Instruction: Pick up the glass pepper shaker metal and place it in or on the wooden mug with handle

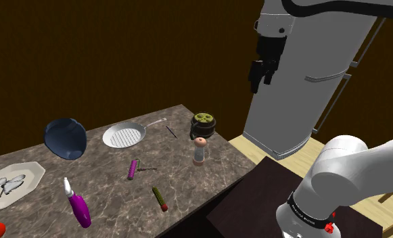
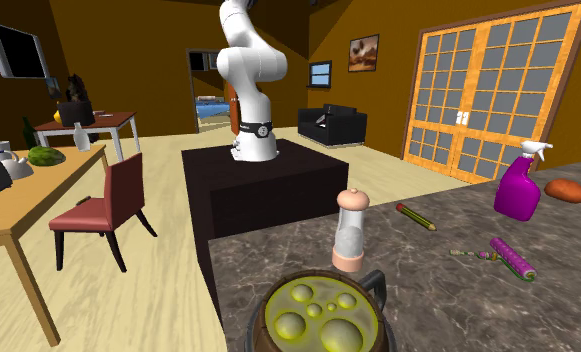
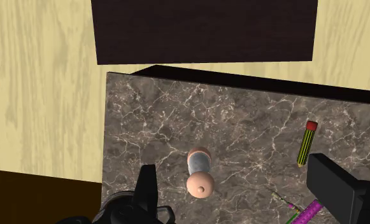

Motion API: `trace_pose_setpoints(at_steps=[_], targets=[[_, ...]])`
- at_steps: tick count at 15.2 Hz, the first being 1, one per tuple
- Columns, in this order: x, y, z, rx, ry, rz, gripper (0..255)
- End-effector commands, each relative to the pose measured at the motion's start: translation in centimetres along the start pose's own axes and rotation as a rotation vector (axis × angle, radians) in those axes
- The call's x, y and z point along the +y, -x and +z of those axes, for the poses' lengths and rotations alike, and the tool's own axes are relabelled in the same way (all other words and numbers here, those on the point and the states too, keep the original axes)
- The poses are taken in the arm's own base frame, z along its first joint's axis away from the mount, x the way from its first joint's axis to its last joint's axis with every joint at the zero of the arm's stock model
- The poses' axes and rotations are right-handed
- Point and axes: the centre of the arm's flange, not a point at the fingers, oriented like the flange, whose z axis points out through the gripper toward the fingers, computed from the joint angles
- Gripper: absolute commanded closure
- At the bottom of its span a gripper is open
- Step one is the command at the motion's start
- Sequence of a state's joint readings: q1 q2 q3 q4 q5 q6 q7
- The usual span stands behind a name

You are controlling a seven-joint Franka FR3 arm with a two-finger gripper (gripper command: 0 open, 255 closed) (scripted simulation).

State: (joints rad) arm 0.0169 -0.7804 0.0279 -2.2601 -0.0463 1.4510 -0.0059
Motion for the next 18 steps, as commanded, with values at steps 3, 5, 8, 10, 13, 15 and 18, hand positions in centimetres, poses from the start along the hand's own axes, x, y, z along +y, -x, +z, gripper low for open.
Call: trace_pose_setpoints(at_steps=[3,5,8,10,13,15,18], targets=[[-0.4,-1.2,2.3,0.006,0.007,0.005,0],[-0.8,-2.4,4.5,0.011,0.015,0.011,0],[-1.4,-4.3,8.0,0.020,0.026,0.019,0],[-1.7,-5.6,10.2,0.025,0.033,0.025,0],[-2.1,-7.5,13.6,0.034,0.044,0.033,0],[-2.4,-8.8,15.8,0.039,0.052,0.038,0],[-2.8,-10.8,19.2,0.048,0.063,0.046,0]])
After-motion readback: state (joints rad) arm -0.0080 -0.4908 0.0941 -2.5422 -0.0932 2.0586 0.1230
